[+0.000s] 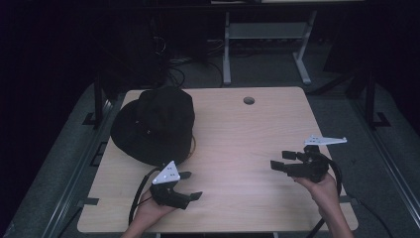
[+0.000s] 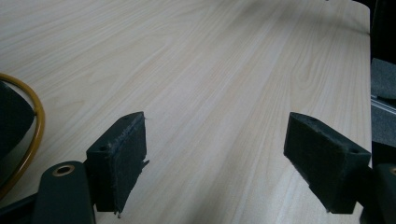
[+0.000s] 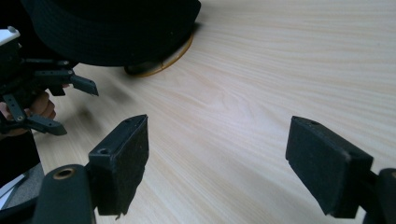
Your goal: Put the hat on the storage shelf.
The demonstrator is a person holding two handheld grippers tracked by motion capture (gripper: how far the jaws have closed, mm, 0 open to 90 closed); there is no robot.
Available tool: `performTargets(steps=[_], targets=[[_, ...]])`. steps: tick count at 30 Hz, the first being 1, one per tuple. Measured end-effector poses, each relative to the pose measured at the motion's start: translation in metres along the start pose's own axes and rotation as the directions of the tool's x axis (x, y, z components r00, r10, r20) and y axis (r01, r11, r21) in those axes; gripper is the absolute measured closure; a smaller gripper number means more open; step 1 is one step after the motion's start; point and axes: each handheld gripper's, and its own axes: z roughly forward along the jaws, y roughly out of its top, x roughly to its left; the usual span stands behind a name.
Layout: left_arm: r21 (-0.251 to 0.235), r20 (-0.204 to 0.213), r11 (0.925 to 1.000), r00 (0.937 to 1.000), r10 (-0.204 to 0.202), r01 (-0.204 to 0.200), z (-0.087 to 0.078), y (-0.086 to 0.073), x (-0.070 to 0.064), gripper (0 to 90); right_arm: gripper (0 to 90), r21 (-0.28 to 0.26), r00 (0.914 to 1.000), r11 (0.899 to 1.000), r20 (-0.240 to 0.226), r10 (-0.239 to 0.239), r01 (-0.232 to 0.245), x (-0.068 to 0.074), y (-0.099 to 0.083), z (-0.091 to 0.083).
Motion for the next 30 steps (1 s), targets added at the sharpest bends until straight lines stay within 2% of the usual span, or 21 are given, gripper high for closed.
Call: performTargets(steps=[7, 30], targets=[[0.002, -0.001, 1.0000, 1.0000, -0.003, 0.003, 0.001, 0.000, -0.001, 20.8, 20.9, -0.013, 0.9999, 1.000, -0.006, 0.012, -0.012, -0.001, -0.012, -0.005], [0.006, -0.012, 0.9998, 0.9998, -0.017, 0.017, -0.001, -0.002, -0.002, 20.3, 20.9, -0.026, 0.9978, 0.999, 0.046, 0.046, -0.045, -0.007, -0.065, -0.021]])
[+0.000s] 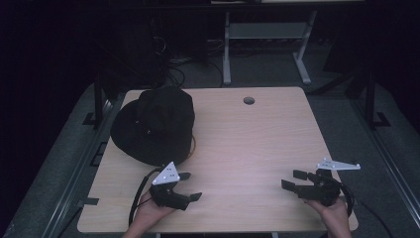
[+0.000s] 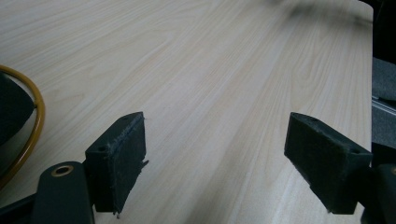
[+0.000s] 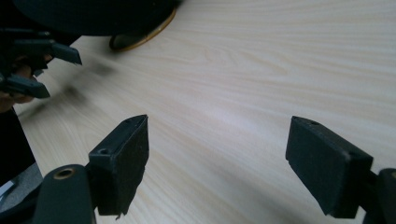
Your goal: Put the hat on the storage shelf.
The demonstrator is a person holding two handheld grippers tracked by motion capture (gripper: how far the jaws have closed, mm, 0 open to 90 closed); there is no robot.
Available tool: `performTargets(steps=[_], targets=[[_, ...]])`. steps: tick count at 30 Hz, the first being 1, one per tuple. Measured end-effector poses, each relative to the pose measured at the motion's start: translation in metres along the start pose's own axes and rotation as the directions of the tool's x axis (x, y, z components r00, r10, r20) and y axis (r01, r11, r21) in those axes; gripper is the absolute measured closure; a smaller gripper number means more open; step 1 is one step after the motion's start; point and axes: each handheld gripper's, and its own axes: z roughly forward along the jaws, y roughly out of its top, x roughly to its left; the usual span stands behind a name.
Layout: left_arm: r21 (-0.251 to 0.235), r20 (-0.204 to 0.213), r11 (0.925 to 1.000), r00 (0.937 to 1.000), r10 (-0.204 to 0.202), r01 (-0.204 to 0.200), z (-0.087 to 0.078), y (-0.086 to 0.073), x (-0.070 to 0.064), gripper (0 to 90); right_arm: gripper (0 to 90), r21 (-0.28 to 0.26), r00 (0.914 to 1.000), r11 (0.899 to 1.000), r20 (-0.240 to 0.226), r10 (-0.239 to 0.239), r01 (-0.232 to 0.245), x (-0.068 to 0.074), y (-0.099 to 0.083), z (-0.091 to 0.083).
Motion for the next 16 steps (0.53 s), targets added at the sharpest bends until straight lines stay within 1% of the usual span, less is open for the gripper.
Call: performTargets(steps=[1, 4, 6, 11, 14, 15, 16], targets=[[0.001, -0.001, 1.0000, 1.0000, 0.000, 0.000, 0.000, 0.000, 0.000, 20.3, 20.9, -0.003, 1.0000, 1.000, 0.002, -0.001, 0.001, -0.001, -0.003, 0.000], [0.005, -0.004, 1.0000, 1.0000, -0.002, 0.002, -0.001, -0.001, 0.001, 20.3, 20.9, -0.003, 0.9999, 1.000, 0.002, 0.015, -0.015, -0.002, -0.012, -0.002], [0.007, -0.004, 1.0000, 1.0000, -0.006, 0.006, 0.000, -0.001, 0.000, 20.3, 20.9, -0.014, 0.9997, 1.000, 0.003, 0.022, -0.022, -0.001, -0.017, -0.004], [0.025, -0.003, 0.9996, 0.9999, 0.012, -0.012, 0.003, -0.001, -0.002, 20.3, 20.4, -0.015, 0.9998, 1.000, 0.013, 0.018, -0.017, 0.003, -0.029, -0.009], [0.028, -0.001, 0.9995, 0.9999, 0.015, -0.015, 0.003, -0.001, -0.003, 20.3, 18.6, -0.039, 0.9997, 0.999, 0.015, 0.019, -0.018, 0.009, -0.038, -0.011], [0.026, 0.003, 0.9996, 0.9999, 0.013, -0.013, 0.003, -0.001, -0.004, 20.3, 18.0, -0.052, 0.9997, 0.999, 0.015, 0.018, -0.017, 0.010, -0.041, -0.012], [0.028, 0.003, 0.9995, 0.9999, 0.014, -0.014, 0.004, -0.001, -0.005, 20.3, 17.7, -0.078, 0.9996, 0.997, 0.016, 0.024, -0.023, 0.013, -0.046, -0.012]])
